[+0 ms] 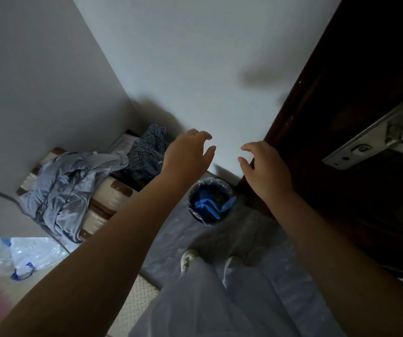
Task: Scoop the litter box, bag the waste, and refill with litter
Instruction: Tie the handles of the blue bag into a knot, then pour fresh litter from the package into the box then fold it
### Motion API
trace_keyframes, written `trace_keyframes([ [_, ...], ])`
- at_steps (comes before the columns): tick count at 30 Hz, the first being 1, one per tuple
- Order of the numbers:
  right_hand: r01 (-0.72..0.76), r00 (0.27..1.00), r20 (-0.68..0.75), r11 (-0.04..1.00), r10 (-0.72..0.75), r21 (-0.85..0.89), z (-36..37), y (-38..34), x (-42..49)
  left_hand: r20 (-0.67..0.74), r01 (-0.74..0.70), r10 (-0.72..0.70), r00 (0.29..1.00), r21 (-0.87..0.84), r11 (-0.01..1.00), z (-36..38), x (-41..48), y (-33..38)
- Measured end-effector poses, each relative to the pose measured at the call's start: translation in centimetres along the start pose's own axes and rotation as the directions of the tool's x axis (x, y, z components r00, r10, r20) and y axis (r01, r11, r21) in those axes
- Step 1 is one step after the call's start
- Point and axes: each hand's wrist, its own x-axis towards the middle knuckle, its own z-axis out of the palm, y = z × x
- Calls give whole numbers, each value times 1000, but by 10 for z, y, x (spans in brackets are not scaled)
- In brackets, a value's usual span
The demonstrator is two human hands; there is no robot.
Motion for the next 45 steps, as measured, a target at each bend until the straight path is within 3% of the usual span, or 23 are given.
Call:
trace_keyframes([
  [4,47,999,-22,997,-48,-64,-21,-9,-4,1,-99,102,995,234,967,-19,-2,7],
  [9,7,992,-123,986,-28,-167,-64,-33,-16,-20,-246,263,965,289,925,-55,0,24],
  [15,-245,951,-253,932,178,-267,-106,-70,-49,34,-500,515,856,302,812,-91,-1,45],
  [22,-571,786,-451,778,424,-263,-131,-112,-154,128,-752,748,651,243,613,-122,-48,88],
  [26,-702,655,-564,682,503,-207,-161,-138,-241,141,-852,841,522,134,506,-140,-106,138],
  [35,-931,267,-781,362,565,-56,-190,-215,-508,150,-996,986,75,-32,81,-149,-326,238],
  [40,-990,-76,-817,56,571,131,-159,-298,-724,161,-951,956,-245,-230,-205,-136,-543,263],
  [45,-897,-433,-772,-301,465,323,-99,-427,-927,75,-768,807,-586,-368,-523,-142,-779,241],
])
